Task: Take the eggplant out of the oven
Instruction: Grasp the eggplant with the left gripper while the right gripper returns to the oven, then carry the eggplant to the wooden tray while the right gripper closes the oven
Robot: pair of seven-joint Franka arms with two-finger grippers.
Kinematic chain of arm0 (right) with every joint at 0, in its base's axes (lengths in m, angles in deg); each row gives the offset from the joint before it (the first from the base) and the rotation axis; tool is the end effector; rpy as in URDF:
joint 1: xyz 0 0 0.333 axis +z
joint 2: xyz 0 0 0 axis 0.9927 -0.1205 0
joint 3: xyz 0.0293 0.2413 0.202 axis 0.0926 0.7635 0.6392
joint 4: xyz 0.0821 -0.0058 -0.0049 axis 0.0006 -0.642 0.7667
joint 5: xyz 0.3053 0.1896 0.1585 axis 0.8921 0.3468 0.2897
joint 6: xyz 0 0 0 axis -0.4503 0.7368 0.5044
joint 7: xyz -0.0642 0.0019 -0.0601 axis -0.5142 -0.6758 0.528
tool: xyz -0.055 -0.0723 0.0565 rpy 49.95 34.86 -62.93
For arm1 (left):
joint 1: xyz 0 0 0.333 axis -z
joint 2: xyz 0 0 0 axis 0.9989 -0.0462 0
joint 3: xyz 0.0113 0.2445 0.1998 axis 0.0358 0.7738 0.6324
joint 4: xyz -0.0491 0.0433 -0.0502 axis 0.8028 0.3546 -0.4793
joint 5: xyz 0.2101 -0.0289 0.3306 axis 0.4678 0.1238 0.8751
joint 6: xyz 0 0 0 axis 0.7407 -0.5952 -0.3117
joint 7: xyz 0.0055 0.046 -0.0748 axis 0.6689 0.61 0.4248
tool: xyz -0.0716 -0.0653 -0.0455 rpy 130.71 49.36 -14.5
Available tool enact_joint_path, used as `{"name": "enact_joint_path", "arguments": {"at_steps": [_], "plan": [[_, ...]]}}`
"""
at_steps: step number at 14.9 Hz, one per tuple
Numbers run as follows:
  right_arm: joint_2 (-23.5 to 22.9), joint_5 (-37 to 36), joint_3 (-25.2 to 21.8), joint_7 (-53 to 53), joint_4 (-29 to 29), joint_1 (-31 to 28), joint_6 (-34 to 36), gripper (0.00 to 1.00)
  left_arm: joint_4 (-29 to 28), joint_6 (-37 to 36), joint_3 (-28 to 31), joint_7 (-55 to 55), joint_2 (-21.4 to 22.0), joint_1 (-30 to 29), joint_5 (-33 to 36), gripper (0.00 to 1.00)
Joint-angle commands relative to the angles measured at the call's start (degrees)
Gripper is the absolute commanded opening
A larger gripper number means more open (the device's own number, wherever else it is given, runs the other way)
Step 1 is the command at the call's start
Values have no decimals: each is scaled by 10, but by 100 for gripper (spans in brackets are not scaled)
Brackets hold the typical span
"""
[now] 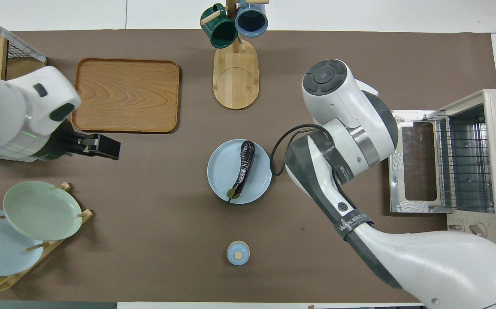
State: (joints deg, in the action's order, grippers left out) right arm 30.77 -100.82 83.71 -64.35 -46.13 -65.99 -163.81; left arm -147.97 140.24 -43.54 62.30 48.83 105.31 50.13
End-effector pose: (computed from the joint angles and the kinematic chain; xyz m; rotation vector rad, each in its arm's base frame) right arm 0.5877 0.1397 0.3354 2.7893 0.0555 -0.2850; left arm 0.5195 -0.2358 0.5400 3.0014 -0.3349 -0.1060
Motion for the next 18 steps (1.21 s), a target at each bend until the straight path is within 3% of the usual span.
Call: {"name": "enact_joint_path", "arguments": {"at_steps": [1, 2, 8, 13, 15, 18], "plan": [[40, -11, 10, -42, -97, -38, -82, 0, -1, 82, 9, 53, -64, 65, -18, 100], [46, -12, 10, -49, -118, -56, -110, 0, -2, 116, 9, 59, -89, 80, -21, 100], [52, -43, 9, -59, -145, -58, -122, 0, -24, 273, 10, 102, -198, 171, -23, 100], [55, -63, 9, -61, -162, -70, -138, 0, -62, 317, 9, 116, -207, 176, -23, 98], [55, -92, 10, -65, -162, -69, -136, 0, -75, 327, 9, 117, -204, 176, -23, 82], [55, -136, 9, -84, -155, -67, -124, 0, -88, 337, 9, 118, -201, 186, -24, 75]]}}
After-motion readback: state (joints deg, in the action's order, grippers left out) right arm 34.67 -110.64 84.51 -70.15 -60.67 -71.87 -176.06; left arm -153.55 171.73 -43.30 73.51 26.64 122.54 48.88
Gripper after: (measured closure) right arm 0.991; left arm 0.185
